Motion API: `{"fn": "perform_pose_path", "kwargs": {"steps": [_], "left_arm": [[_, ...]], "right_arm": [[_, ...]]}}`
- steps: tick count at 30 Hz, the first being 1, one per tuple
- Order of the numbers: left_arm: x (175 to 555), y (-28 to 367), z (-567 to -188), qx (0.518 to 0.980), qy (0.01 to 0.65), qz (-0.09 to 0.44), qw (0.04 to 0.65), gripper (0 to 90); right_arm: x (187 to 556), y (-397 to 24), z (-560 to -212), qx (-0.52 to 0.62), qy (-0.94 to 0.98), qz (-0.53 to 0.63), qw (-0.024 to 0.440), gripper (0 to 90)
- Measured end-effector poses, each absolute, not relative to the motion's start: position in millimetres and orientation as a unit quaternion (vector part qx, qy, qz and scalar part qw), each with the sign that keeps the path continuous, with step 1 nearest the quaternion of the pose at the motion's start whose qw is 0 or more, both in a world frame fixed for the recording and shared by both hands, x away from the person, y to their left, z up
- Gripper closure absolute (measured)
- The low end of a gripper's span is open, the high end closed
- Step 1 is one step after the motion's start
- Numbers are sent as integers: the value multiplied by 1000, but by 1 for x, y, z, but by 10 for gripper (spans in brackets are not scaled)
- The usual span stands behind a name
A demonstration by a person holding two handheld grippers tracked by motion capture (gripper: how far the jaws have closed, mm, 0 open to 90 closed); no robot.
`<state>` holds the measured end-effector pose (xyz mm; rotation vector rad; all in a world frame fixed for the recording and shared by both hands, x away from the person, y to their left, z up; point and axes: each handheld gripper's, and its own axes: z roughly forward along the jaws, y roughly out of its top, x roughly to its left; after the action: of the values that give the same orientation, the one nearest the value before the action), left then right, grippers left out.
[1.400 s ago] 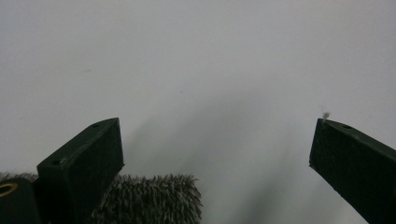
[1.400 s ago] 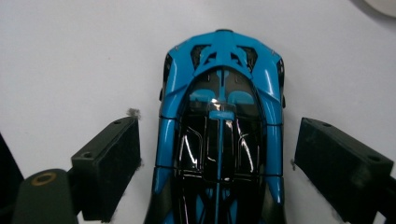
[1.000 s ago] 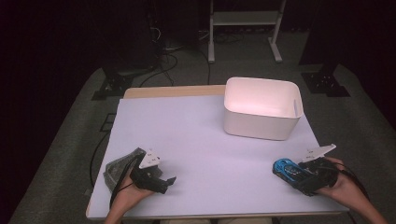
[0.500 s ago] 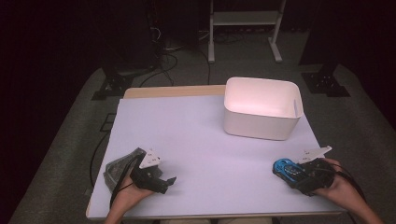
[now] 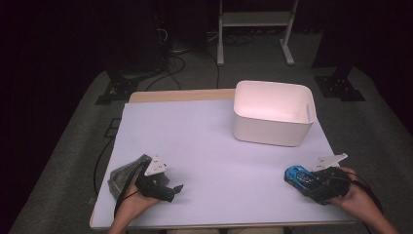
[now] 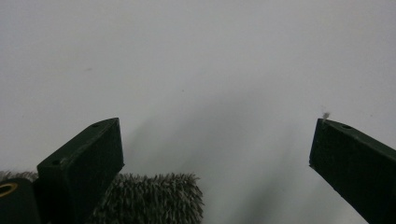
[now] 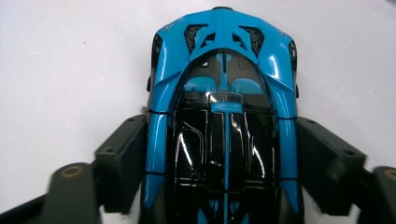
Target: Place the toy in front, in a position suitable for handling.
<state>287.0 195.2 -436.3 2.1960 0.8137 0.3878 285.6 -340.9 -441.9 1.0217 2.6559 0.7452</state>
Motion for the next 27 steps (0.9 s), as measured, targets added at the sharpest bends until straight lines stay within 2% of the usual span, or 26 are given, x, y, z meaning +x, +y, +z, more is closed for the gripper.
{"fn": "perform_pose_path", "kwargs": {"steps": [27], "left_arm": [[287, 196, -436, 857, 318, 153, 375, 24]], "right_arm": [[282, -346, -438, 352, 889, 274, 100, 266]]}}
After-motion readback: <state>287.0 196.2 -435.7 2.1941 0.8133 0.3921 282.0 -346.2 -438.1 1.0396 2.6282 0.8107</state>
